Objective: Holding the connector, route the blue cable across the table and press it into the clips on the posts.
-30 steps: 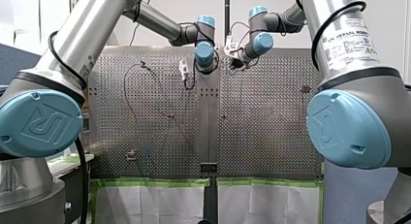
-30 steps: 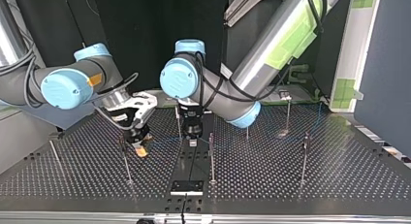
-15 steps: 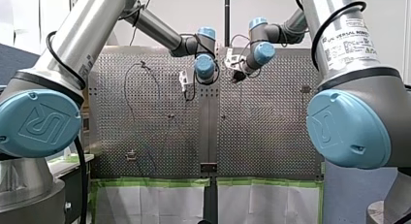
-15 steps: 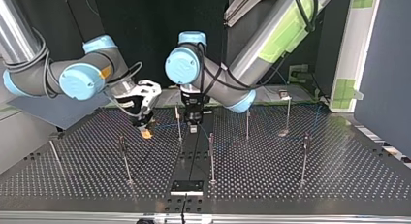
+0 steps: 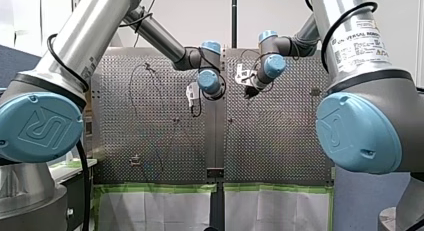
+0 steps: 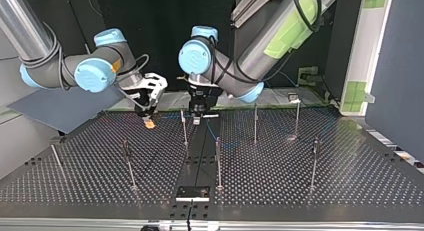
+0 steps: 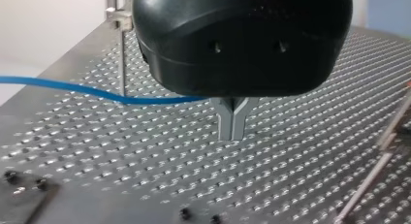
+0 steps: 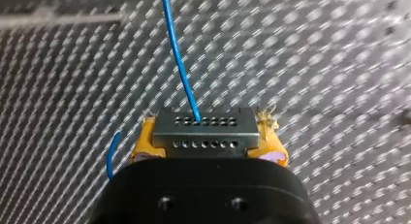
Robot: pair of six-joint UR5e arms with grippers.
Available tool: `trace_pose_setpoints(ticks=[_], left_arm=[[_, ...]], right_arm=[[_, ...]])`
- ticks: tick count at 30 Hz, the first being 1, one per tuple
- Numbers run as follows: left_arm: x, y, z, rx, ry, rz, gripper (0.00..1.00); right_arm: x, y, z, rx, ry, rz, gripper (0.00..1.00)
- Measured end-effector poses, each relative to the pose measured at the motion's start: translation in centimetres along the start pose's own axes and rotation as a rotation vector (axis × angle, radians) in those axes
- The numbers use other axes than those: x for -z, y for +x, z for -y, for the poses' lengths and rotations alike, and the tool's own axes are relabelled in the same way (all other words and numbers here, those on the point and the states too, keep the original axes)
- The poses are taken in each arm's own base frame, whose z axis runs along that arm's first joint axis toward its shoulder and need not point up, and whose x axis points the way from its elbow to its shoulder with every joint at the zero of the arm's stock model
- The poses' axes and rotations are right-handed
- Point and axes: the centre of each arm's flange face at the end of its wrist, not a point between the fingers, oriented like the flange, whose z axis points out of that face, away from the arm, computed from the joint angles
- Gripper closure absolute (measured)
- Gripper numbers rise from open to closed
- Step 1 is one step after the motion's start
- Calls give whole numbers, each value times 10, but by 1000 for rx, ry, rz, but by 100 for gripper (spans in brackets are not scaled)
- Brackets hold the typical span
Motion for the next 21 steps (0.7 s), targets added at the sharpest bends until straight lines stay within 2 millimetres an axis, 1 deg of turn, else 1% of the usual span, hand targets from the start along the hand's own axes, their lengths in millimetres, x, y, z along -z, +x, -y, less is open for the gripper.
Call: trace_pose_setpoints(ticks=[4, 5, 8, 13, 17, 21], left_arm=[[1, 28, -4, -8, 14, -24, 100], [1, 39, -6, -12, 15, -35, 100], [5, 62, -9, -20, 21, -55, 100], [16, 85, -14, -27, 35, -88, 100], [25, 102, -18, -35, 47, -119, 100], [26, 120, -18, -31, 74, -140, 100]], right_arm=[[4, -19, -6, 22, -23, 37, 100], [5, -23, -7, 26, -26, 44, 100], [7, -35, -11, 33, -31, 67, 100], [13, -56, -13, 39, -33, 109, 100], [16, -67, -14, 38, -33, 128, 100], [15, -75, -15, 34, -27, 129, 100]])
